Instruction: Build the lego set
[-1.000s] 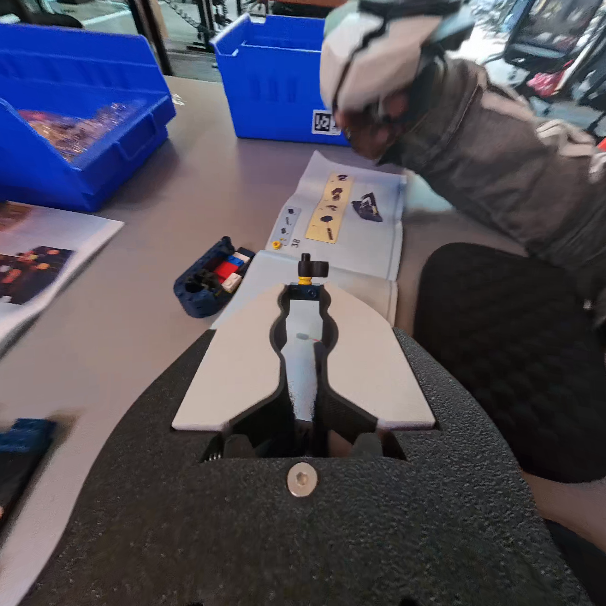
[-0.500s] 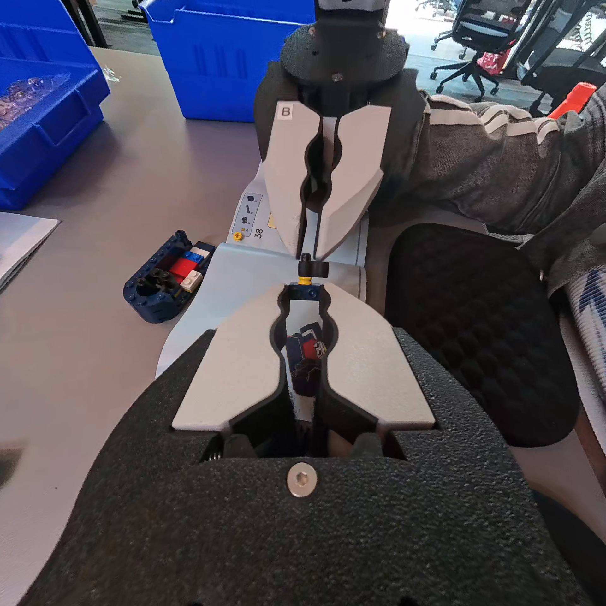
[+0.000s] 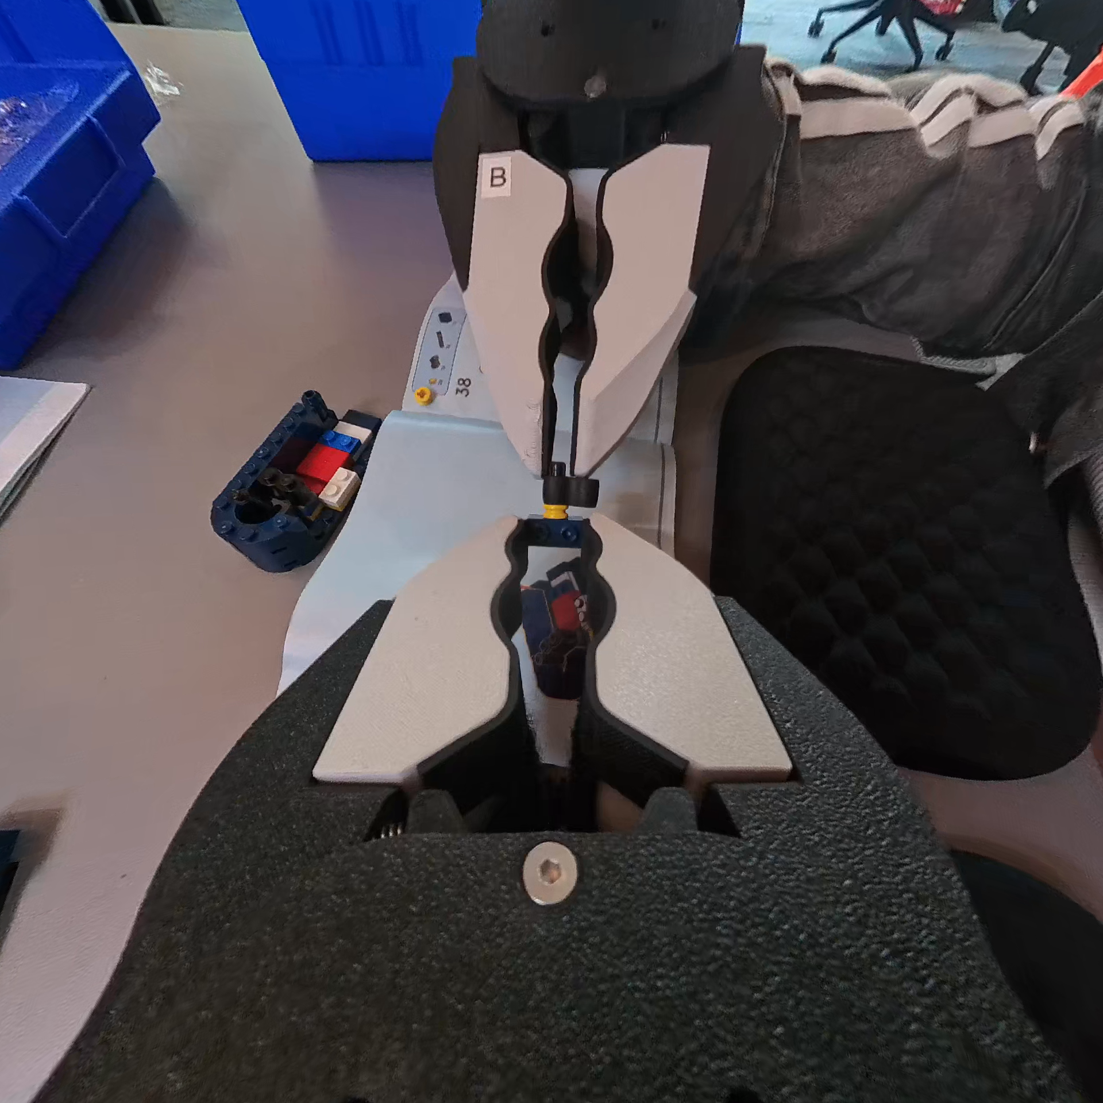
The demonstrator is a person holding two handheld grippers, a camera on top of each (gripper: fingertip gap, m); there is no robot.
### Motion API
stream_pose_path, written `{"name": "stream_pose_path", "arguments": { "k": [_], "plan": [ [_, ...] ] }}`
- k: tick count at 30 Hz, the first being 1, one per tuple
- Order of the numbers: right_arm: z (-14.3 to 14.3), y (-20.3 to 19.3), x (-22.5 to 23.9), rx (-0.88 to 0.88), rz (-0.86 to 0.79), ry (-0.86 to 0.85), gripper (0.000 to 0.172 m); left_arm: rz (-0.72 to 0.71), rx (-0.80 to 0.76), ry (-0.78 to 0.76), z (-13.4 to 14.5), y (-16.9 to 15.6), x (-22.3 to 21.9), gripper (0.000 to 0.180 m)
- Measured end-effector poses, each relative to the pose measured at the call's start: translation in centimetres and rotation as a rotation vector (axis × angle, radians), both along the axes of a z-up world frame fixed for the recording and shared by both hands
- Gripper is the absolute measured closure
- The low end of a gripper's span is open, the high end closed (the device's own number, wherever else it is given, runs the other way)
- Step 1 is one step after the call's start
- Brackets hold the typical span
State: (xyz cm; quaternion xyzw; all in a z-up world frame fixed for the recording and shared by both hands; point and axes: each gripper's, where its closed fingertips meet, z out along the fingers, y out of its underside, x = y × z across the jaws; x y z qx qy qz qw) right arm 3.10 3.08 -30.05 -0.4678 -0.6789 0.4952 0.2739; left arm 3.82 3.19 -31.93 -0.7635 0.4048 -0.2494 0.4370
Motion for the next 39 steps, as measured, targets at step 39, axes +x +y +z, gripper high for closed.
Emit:
{"name": "stream_pose_path", "arguments": {
  "k": [39],
  "plan": [
    [1.3, -0.9, -0.2, -0.003, 0.036, 0.119, 0.145, -0.01, 0.039, -0.095, 1.4, 0.0, 0.5, 0.164]
  ]
}}
